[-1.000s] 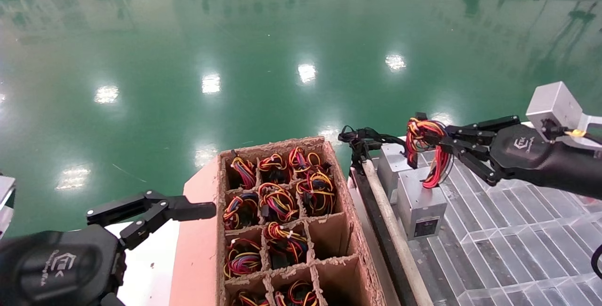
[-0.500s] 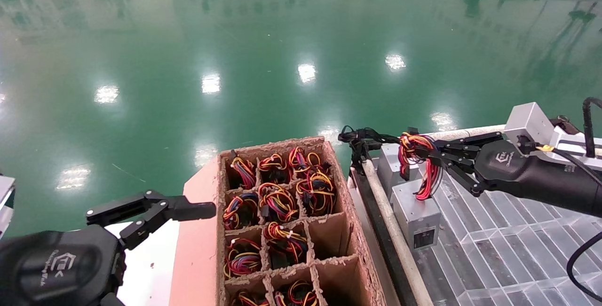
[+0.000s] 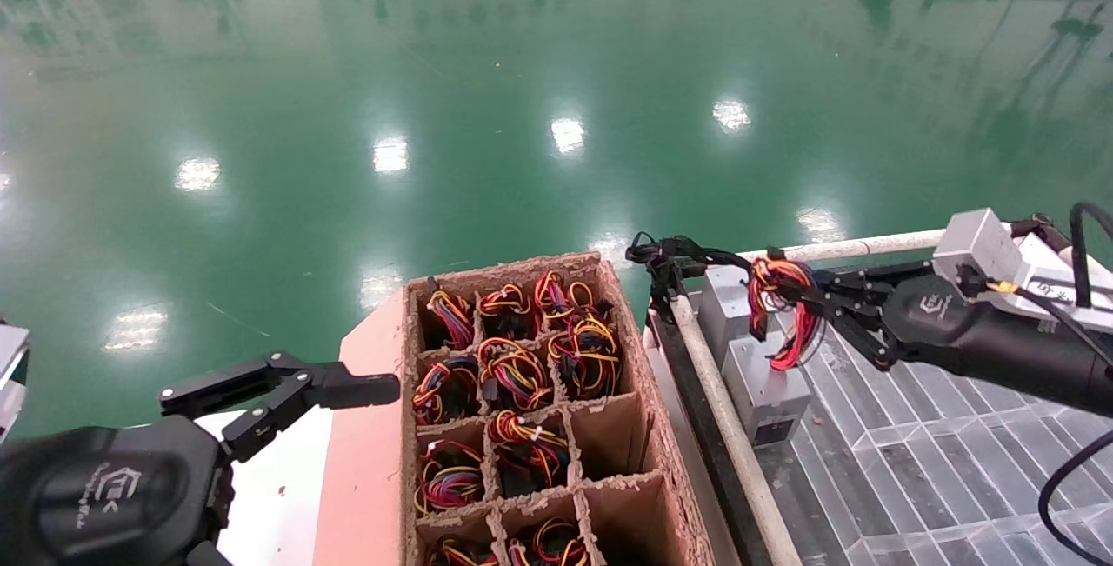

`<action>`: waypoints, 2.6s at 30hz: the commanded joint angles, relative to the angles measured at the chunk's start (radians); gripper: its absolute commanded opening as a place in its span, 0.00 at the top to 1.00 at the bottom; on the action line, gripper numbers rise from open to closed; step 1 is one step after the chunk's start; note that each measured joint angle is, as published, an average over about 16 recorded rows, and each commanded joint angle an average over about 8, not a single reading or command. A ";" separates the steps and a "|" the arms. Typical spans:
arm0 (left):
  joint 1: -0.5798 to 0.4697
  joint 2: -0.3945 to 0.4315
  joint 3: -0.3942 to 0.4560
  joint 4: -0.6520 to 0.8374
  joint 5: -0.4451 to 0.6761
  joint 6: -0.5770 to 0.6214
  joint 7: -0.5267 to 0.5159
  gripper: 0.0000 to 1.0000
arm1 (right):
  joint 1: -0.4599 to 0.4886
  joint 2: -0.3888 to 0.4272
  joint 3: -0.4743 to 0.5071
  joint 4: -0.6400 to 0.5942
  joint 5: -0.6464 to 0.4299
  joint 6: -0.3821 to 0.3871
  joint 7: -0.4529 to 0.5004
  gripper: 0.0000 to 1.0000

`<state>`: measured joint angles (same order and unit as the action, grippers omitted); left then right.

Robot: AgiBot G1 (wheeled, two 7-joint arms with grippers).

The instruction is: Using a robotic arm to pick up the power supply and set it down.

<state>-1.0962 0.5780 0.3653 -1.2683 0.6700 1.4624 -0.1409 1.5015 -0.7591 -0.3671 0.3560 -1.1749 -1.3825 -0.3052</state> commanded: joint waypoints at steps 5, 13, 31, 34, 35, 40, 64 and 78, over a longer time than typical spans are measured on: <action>0.000 0.000 0.000 0.000 0.000 0.000 0.000 0.00 | 0.007 0.000 0.001 -0.087 0.001 -0.017 -0.051 1.00; 0.000 0.000 0.000 0.000 0.000 0.000 0.000 0.00 | 0.017 -0.002 -0.001 -0.157 -0.003 -0.031 -0.093 0.37; 0.000 0.000 0.000 0.000 0.000 0.000 0.000 0.00 | 0.020 -0.004 -0.002 -0.166 -0.005 -0.031 -0.097 0.00; 0.000 0.000 0.000 0.000 0.000 0.000 0.000 0.00 | 0.019 -0.004 -0.002 -0.164 -0.005 -0.031 -0.097 0.00; 0.000 0.000 0.000 0.000 0.000 0.000 0.000 0.00 | 0.019 -0.004 -0.002 -0.164 -0.005 -0.031 -0.097 0.00; 0.000 0.000 0.000 0.000 0.000 0.000 0.000 0.00 | 0.019 -0.003 -0.001 -0.162 -0.004 -0.033 -0.095 0.00; 0.000 0.000 0.000 0.001 -0.001 0.000 0.000 0.00 | -0.087 0.050 0.043 0.055 0.130 -0.128 0.029 0.00; 0.000 0.000 0.000 0.001 -0.001 0.000 0.001 0.00 | -0.186 0.079 0.056 0.309 0.221 -0.124 0.164 0.00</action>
<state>-1.0963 0.5778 0.3656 -1.2676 0.6694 1.4622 -0.1403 1.3160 -0.6804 -0.3112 0.6643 -0.9536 -1.5065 -0.1413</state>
